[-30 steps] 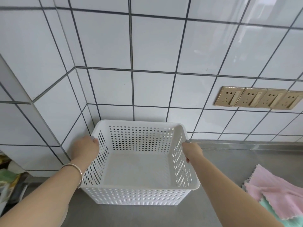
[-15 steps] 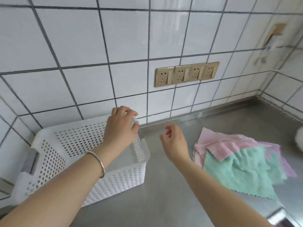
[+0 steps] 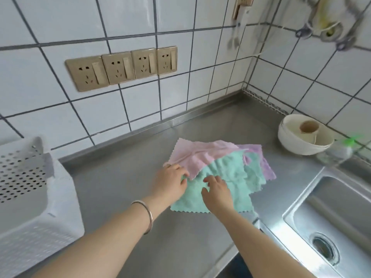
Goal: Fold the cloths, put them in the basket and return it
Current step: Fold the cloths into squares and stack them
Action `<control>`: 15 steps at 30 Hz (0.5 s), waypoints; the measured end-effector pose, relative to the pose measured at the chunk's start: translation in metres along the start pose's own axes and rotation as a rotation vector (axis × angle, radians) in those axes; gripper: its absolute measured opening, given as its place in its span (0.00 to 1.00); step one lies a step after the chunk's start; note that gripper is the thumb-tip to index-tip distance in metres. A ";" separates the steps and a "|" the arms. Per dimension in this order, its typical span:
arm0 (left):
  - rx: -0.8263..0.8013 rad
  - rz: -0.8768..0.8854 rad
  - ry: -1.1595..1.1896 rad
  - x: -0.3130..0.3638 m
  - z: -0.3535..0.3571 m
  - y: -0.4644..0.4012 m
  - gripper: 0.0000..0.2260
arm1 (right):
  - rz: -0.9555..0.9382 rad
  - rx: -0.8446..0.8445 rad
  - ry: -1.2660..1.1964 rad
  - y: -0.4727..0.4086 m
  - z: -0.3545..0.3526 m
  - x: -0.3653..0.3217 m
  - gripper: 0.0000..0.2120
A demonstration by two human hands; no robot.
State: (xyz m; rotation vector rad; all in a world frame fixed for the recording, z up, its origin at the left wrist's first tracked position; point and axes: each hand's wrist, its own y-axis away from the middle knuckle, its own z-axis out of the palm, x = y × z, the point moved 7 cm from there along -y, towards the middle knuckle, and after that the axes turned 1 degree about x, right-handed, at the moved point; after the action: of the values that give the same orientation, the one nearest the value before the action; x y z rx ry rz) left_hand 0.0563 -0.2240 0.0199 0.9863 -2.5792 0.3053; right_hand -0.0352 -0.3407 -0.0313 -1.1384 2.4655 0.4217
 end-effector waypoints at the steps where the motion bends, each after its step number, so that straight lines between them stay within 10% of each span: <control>1: 0.005 -0.009 0.009 0.003 0.010 -0.011 0.11 | -0.031 0.007 0.025 -0.012 -0.006 0.006 0.16; 15: 0.006 -0.287 -0.139 -0.009 0.109 -0.080 0.13 | -0.405 -0.082 0.092 -0.105 -0.002 0.027 0.16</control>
State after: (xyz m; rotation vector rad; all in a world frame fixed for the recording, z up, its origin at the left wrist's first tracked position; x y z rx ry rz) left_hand 0.0888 -0.3130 -0.0774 1.4040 -2.5103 0.1726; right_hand 0.0293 -0.4246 -0.0530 -1.6784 2.2266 0.3559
